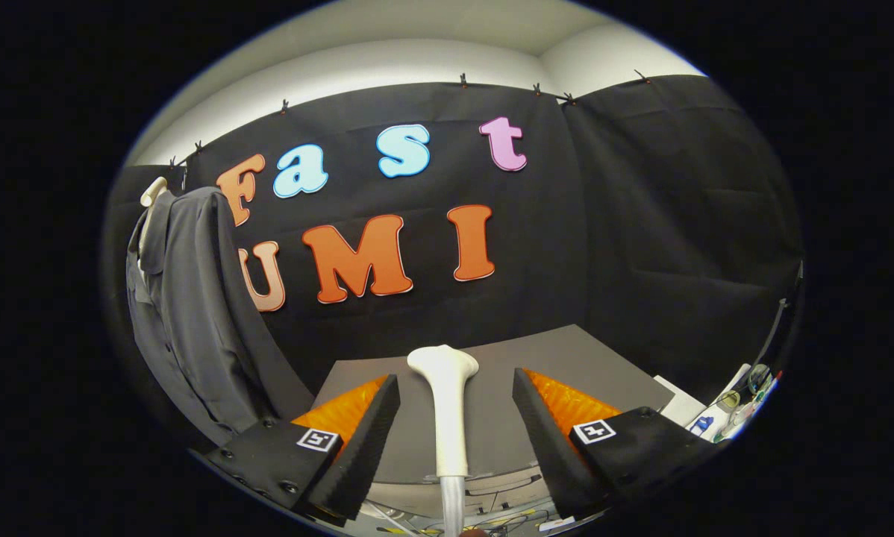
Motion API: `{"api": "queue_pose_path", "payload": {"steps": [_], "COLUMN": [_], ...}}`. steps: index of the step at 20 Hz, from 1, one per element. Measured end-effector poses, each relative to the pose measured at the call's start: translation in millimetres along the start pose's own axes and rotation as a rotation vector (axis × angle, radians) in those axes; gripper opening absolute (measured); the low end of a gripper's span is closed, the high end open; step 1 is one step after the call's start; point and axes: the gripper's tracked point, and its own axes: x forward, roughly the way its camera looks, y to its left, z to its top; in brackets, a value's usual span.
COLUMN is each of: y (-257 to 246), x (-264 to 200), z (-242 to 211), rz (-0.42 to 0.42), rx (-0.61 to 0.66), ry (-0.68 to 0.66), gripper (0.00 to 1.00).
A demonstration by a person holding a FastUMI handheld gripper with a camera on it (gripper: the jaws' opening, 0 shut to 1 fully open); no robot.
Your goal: Iron the clothes twice with a garment steamer, once on the left side and once on the right side.
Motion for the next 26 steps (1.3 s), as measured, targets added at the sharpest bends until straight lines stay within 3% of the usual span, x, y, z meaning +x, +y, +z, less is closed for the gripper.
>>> {"api": "queue_pose_path", "payload": {"steps": [9,17,21,26], "y": [5,-2,2,1], "x": [89,123,129,129], "z": [-64,-92,-104,-116], "rz": [0.023,0.012,0.020,0.025], "rx": [-0.015,0.011,-0.010,-0.019], "ry": [0.194,0.289,0.326,0.366], "gripper": [0.99,0.98,0.84,0.74]}}
